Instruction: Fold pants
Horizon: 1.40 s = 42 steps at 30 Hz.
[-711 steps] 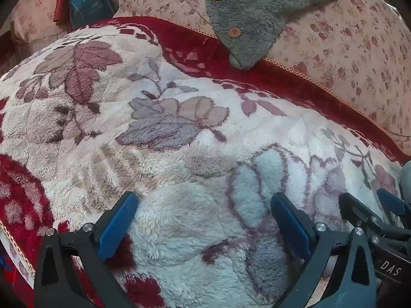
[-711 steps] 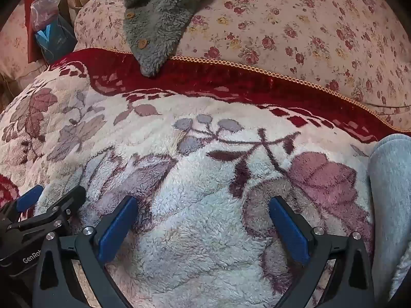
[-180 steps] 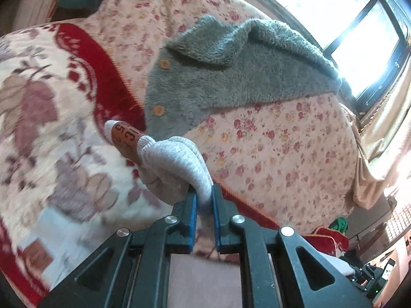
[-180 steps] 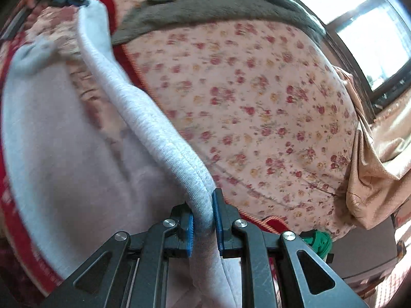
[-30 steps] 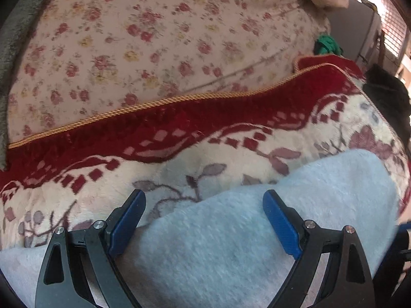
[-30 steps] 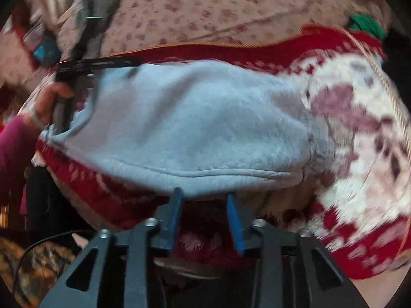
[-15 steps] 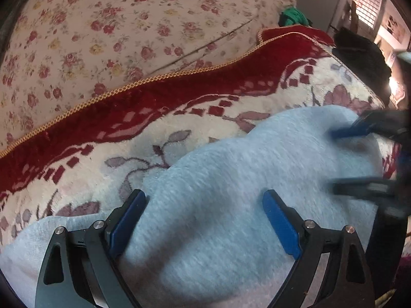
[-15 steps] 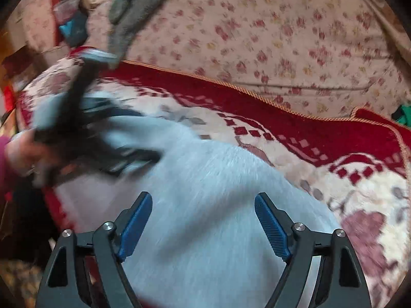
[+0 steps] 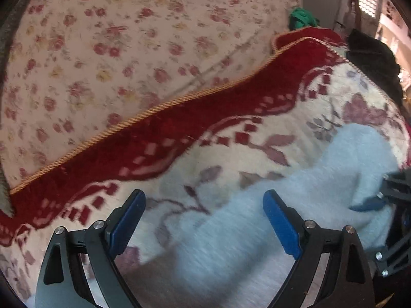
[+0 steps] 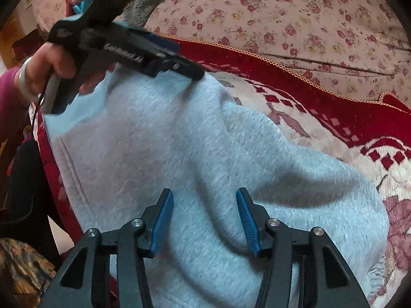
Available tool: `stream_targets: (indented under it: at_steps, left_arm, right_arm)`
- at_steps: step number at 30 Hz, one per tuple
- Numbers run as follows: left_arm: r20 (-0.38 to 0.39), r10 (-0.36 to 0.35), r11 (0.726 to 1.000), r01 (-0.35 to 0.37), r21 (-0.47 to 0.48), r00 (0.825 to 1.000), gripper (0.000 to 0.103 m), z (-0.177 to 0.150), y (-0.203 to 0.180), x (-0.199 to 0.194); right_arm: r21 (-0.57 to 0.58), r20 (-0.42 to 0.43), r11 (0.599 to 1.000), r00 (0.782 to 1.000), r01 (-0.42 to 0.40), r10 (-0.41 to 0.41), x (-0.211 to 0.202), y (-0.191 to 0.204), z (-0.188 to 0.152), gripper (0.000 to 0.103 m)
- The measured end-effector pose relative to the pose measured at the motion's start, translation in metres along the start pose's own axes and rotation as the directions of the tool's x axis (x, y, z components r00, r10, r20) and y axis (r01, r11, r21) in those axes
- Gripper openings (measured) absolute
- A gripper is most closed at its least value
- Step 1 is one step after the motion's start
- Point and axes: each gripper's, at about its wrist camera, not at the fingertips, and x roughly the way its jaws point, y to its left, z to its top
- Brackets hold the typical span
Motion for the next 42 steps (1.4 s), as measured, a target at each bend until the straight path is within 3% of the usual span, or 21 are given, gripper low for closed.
stream_targets:
  at_steps: [3, 5, 7, 9, 11, 13, 16, 17, 20, 23, 25, 28, 29, 30, 34, 37, 40, 42]
  left_arm:
    - [-0.024, -0.068, 0.997, 0.067, -0.043, 0.997, 0.092, 0.004, 0.007, 0.006]
    - [-0.085, -0.110, 0.994, 0.108, -0.028, 0.990, 0.092, 0.004, 0.001, 0.017]
    - [-0.137, -0.109, 0.994, 0.110, -0.002, 0.984, 0.092, 0.001, -0.008, 0.026]
    - [-0.119, -0.107, 0.994, 0.108, 0.005, 0.987, 0.089, -0.002, -0.011, 0.022]
    - [-0.109, -0.158, 0.987, 0.158, -0.009, 0.981, 0.068, -0.007, -0.010, 0.017]
    - [-0.083, -0.184, 0.983, 0.184, -0.008, 0.979, 0.061, -0.015, -0.012, 0.011]
    - [-0.027, -0.143, 0.988, 0.144, 0.047, 0.989, 0.049, -0.023, -0.024, 0.003]
    - [-0.010, -0.138, 0.989, 0.139, 0.048, 0.990, 0.041, -0.025, -0.027, -0.001]
    - [0.051, -0.104, 0.993, 0.101, 0.065, 0.993, 0.038, -0.038, -0.037, -0.013]
    - [0.091, -0.101, 0.994, 0.098, 0.040, 0.991, 0.037, -0.053, -0.037, -0.021]
    - [0.097, -0.109, 0.994, 0.108, 0.018, 0.989, 0.037, -0.060, -0.033, -0.024]
    - [0.114, -0.100, 0.995, 0.100, 0.009, 0.988, 0.037, -0.071, -0.032, -0.026]
    - [0.121, -0.100, 0.995, 0.100, 0.004, 0.988, 0.037, -0.074, -0.032, -0.027]
    - [0.131, -0.100, 0.995, 0.101, -0.003, 0.986, 0.037, -0.076, -0.032, -0.028]
    - [0.189, -0.085, 0.995, 0.092, -0.032, 0.978, 0.040, -0.084, -0.034, -0.037]
    - [0.228, -0.069, 0.996, 0.081, -0.043, 0.971, 0.046, -0.086, -0.034, -0.045]
    - [0.259, -0.036, 0.998, 0.049, -0.046, 0.965, 0.059, -0.086, -0.036, -0.050]
    - [0.259, -0.033, 0.998, 0.046, -0.044, 0.965, 0.062, -0.087, -0.036, -0.048]
  right_arm:
    - [-0.013, 0.010, 1.000, 1.000, 0.007, -0.007, -0.003, 0.005, -0.002, 0.055]
    - [-0.015, 0.014, 1.000, 1.000, -0.004, 0.004, -0.006, 0.008, -0.004, 0.057]
    - [-0.036, 0.013, 0.999, 1.000, -0.003, 0.004, -0.008, 0.010, -0.006, 0.057]
    - [-0.071, 0.002, 0.997, 1.000, -0.009, 0.009, -0.014, 0.011, -0.005, 0.057]
    - [-0.060, -0.006, 0.996, 0.998, -0.069, 0.068, -0.026, -0.001, 0.005, 0.057]
    - [-0.030, 0.054, 0.994, 0.993, -0.102, 0.103, -0.041, -0.019, 0.021, 0.058]
    - [0.013, 0.108, 0.995, 0.990, -0.096, 0.094, -0.041, -0.052, 0.053, 0.067]
    - [0.025, 0.085, 0.992, 0.989, -0.125, 0.123, -0.031, -0.062, 0.066, 0.067]
    - [0.021, -0.020, 0.982, 0.982, -0.186, 0.186, 0.009, -0.076, 0.091, 0.067]
    - [0.038, -0.117, 0.944, 0.937, -0.328, 0.330, 0.048, -0.079, 0.104, 0.067]
    - [0.060, -0.156, 0.925, 0.912, -0.374, 0.379, 0.070, -0.081, 0.109, 0.067]
    - [0.107, -0.145, 0.888, 0.877, -0.446, 0.458, 0.082, -0.080, 0.112, 0.064]
    - [0.104, -0.134, 0.875, 0.865, -0.473, 0.484, 0.081, -0.075, 0.111, 0.046]
    - [0.075, -0.127, 0.878, 0.869, -0.473, 0.479, 0.075, -0.067, 0.110, 0.035]
    - [-0.128, -0.070, 0.941, 0.950, -0.312, 0.305, 0.038, -0.025, 0.105, 0.020]
    - [-0.323, 0.034, 0.936, 0.987, -0.140, 0.159, 0.007, 0.009, 0.094, 0.014]
    - [-0.449, 0.164, 0.893, 0.986, 0.046, 0.032, -0.016, 0.034, 0.080, 0.012]
    - [-0.529, 0.232, 0.833, 0.972, 0.161, -0.041, -0.022, 0.052, 0.062, 0.012]
